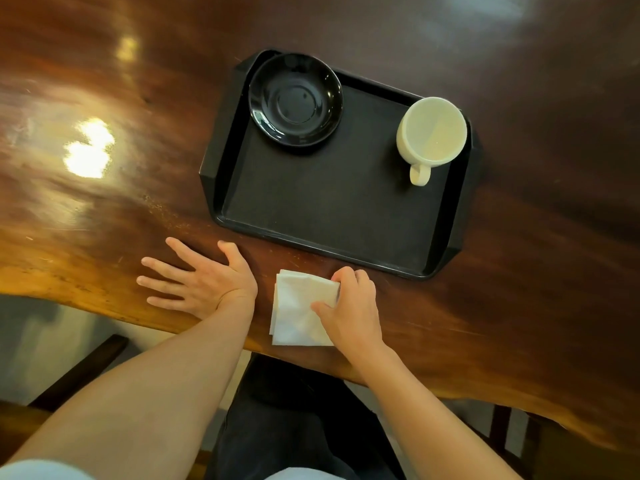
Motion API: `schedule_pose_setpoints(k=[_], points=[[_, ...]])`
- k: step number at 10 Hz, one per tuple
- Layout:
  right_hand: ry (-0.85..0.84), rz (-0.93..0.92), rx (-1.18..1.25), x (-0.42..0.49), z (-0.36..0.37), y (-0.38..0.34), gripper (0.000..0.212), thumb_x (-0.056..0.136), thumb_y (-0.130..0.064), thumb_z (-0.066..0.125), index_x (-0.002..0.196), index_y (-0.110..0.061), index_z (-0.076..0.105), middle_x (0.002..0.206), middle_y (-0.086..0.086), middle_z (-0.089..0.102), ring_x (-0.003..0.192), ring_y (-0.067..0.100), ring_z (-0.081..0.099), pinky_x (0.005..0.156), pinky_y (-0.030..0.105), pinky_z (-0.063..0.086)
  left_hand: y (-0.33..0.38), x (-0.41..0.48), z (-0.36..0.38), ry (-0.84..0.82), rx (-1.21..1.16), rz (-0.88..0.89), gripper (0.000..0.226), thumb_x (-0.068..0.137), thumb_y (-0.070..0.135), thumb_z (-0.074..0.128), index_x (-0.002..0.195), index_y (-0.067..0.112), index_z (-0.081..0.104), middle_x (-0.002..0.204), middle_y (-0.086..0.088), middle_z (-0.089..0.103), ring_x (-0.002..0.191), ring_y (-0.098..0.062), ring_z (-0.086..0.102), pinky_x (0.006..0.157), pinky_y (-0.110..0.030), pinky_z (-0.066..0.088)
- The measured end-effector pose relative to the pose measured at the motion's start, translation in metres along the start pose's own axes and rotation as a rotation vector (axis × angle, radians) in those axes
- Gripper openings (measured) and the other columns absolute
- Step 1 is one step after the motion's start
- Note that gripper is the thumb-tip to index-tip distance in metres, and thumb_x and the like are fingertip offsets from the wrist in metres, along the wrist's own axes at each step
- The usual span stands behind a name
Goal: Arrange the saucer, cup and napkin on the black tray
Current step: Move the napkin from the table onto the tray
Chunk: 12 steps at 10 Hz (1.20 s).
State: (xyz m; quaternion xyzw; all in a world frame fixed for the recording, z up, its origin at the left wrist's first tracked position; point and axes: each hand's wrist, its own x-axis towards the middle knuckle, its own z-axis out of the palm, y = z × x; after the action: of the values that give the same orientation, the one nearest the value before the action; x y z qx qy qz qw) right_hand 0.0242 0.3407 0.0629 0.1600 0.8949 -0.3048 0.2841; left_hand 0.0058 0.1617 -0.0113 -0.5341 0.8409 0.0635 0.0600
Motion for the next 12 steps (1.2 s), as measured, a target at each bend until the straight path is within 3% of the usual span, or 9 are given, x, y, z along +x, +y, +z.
schedule_pose_setpoints(k=[1,3,4,5,9,10,12], points=[[-0.039,0.003,0.028,0.003,-0.005,-0.001,0.038,0.082,-0.028,0.08,0.098,-0.033,0.045,0.102,-0.011,0.051,0.092,0.013,0.055,0.077,0.021,0.052,0.001,0.0,-0.001,0.002,0.0,0.0,0.084,0.091,0.065,0.033,0.163,0.023,0.022,0.171,-0.02,0.011,0.156,-0.047,0.006,0.122,-0.062,0.002],[-0.268,0.108,0.267,0.013,-0.026,-0.005,0.037,0.086,-0.019,0.076,0.109,-0.031,0.05,0.108,-0.009,0.055,0.095,0.012,0.057,0.061,0.013,0.048,0.0,0.0,0.0,0.002,-0.008,0.004,0.084,0.091,0.065,0.034,0.163,0.023,0.022,0.171,-0.02,0.011,0.155,-0.048,0.007,0.121,-0.063,0.001],[-0.381,0.112,0.36,0.016,-0.039,-0.006,0.03,0.086,-0.018,0.076,0.108,-0.031,0.06,0.111,-0.008,0.062,0.101,0.013,0.059,0.071,0.022,0.054,0.001,-0.001,0.0,-0.001,-0.011,0.008,0.084,0.091,0.065,0.034,0.163,0.023,0.022,0.17,-0.021,0.012,0.155,-0.048,0.007,0.121,-0.063,0.002],[-0.408,0.117,0.473,0.018,-0.051,-0.011,0.026,0.085,-0.016,0.076,0.102,-0.032,0.064,0.109,-0.006,0.066,0.103,0.016,0.063,0.088,0.039,0.058,0.001,-0.001,0.0,-0.003,-0.008,0.007,0.084,0.091,0.065,0.032,0.163,0.023,0.022,0.171,-0.02,0.011,0.155,-0.048,0.006,0.121,-0.063,0.001],[-0.23,0.191,0.973,0.059,-0.082,-0.025,0.028,0.085,-0.002,0.072,0.101,-0.025,0.073,0.097,-0.006,0.076,0.099,0.019,0.071,0.075,0.039,0.063,-0.002,-0.001,0.002,0.001,-0.024,0.02,0.084,0.091,0.066,0.028,0.162,0.022,0.022,0.17,-0.022,0.012,0.155,-0.049,0.007,0.121,-0.064,0.003],[-0.211,0.261,1.18,0.071,-0.084,-0.024,0.03,0.087,0.001,0.069,0.109,-0.019,0.07,0.107,0.003,0.075,0.097,0.022,0.074,0.076,0.042,0.062,-0.003,0.0,0.003,0.006,-0.025,0.022,0.084,0.091,0.066,0.029,0.162,0.022,0.022,0.17,-0.022,0.012,0.155,-0.048,0.006,0.121,-0.064,0.002],[-0.114,0.346,1.32,0.088,-0.081,-0.022,0.031,0.091,0.002,0.064,0.116,-0.016,0.065,0.119,0.007,0.07,0.103,0.026,0.071,0.079,0.043,0.062,-0.003,0.0,0.003,0.007,-0.024,0.022,0.084,0.091,0.066,0.029,0.163,0.022,0.021,0.17,-0.022,0.011,0.155,-0.048,0.006,0.121,-0.064,0.002]])
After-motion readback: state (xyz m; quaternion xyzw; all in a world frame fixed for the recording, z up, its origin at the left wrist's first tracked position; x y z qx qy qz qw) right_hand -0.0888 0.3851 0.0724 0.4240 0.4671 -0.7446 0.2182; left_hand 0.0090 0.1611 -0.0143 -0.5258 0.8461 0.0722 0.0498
